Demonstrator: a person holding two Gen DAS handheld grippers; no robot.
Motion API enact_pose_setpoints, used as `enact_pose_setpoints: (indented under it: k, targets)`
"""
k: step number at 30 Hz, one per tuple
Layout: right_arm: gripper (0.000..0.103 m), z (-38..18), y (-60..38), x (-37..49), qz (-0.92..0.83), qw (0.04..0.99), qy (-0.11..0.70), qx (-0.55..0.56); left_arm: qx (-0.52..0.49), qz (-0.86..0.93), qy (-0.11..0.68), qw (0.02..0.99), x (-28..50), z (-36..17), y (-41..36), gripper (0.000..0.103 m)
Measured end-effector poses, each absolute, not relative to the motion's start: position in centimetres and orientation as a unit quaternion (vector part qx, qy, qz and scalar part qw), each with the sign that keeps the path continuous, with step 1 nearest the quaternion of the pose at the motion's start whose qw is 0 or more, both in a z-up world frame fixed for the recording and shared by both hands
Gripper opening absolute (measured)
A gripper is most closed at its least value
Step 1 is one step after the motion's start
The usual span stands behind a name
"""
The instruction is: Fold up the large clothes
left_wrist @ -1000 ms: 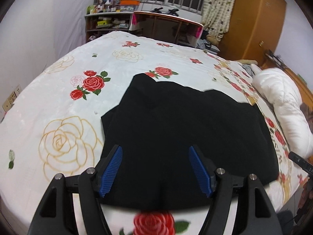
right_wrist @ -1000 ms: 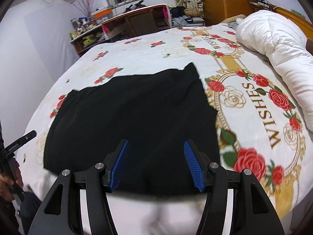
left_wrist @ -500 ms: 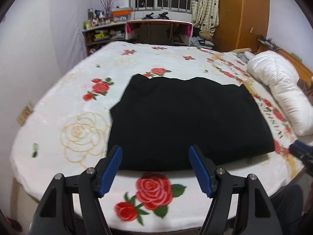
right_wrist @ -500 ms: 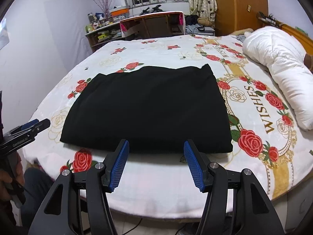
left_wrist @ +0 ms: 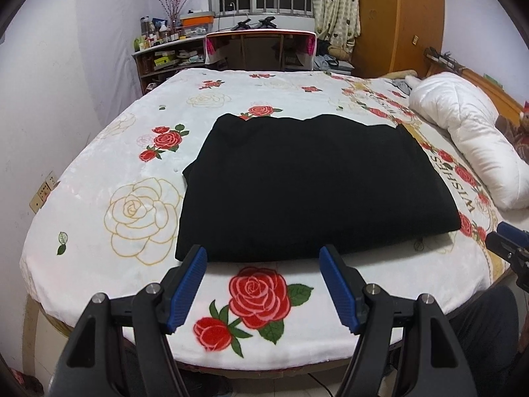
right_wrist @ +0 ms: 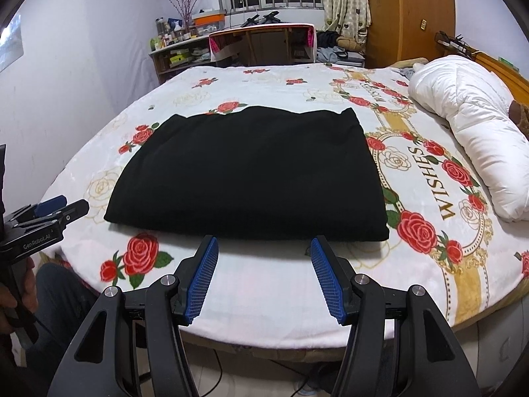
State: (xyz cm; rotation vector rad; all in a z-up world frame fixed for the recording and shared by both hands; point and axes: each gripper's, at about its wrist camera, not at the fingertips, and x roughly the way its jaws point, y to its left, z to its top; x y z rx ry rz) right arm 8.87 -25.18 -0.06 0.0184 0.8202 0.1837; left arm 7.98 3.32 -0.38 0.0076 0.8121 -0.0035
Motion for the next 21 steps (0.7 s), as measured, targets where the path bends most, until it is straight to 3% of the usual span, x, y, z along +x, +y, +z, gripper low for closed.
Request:
enact_pose_setpoints:
  k: [21]
  targets:
    - [0.059,-1.4,-24.8,9.5,0.089,0.903,0.419,0.006,-0.012,-0.015,0.417,0.909,8.8,-1.9,3.3,0.073]
